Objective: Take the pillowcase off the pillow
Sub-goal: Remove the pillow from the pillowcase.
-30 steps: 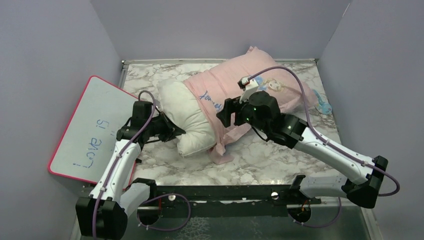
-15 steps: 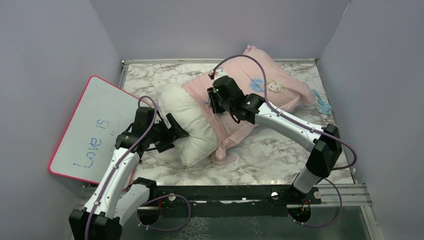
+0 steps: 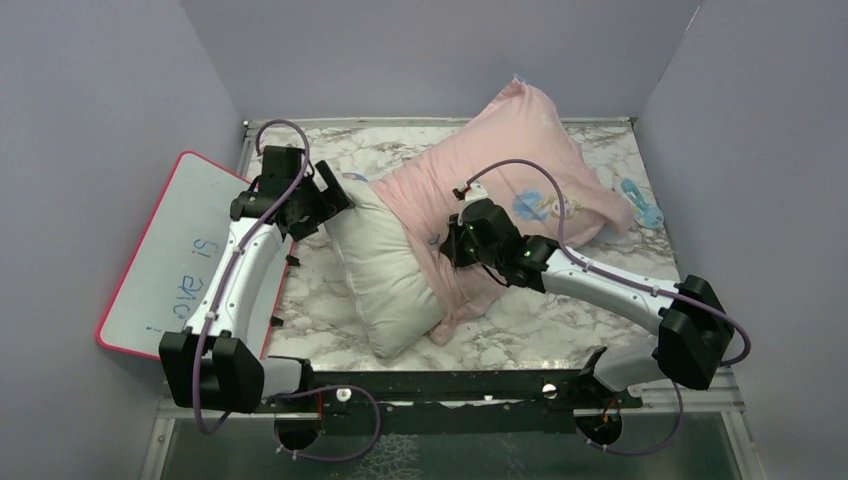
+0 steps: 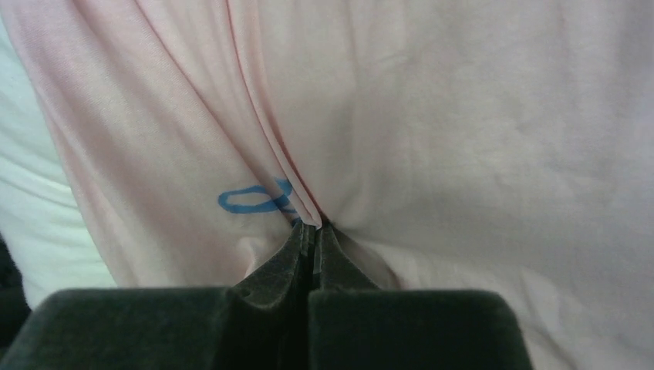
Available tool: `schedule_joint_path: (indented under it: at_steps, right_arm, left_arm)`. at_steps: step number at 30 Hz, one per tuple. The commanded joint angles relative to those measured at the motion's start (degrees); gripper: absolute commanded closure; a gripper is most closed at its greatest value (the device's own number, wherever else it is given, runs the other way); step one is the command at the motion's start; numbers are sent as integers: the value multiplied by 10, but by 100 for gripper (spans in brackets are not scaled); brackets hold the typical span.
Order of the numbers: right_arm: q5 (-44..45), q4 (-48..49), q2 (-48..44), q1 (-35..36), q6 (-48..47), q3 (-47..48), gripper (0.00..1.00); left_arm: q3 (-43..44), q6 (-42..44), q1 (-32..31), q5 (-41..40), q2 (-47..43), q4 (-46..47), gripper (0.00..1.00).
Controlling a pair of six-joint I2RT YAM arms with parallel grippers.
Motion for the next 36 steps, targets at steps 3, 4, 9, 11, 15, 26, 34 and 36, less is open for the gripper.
schedule_joint_path:
  at_steps: [3, 4, 9, 11, 15, 26, 34, 36]
  right_arm:
    - [-59, -99, 37, 3, 50, -41, 99]
    - [-59, -102, 36, 3, 44, -34, 99]
    - [-56, -113, 5, 3, 10, 7, 97]
    - [-59, -118, -12, 3, -9, 42, 89]
    - [-80, -139, -20, 3, -79, 145, 62]
    - [7, -225, 198, -8, -173, 509, 20]
    - [-41, -391, 373, -21, -219, 685, 26]
    - [-31, -391, 365, -21, -218, 639, 34]
  left_arm:
    - [-24, 43, 40, 115, 43, 159, 4]
    - [-31, 41, 39, 159, 48, 178, 9]
    - [-98, 18, 38, 271, 12, 271, 67]
    - [-127, 22, 38, 271, -17, 266, 97]
    - [-182, 29, 36, 292, -83, 251, 100]
    - [-212, 61, -61, 237, -222, 201, 100]
    - [-212, 66, -87, 212, -276, 154, 100]
    - [-207, 71, -87, 210, -276, 143, 100]
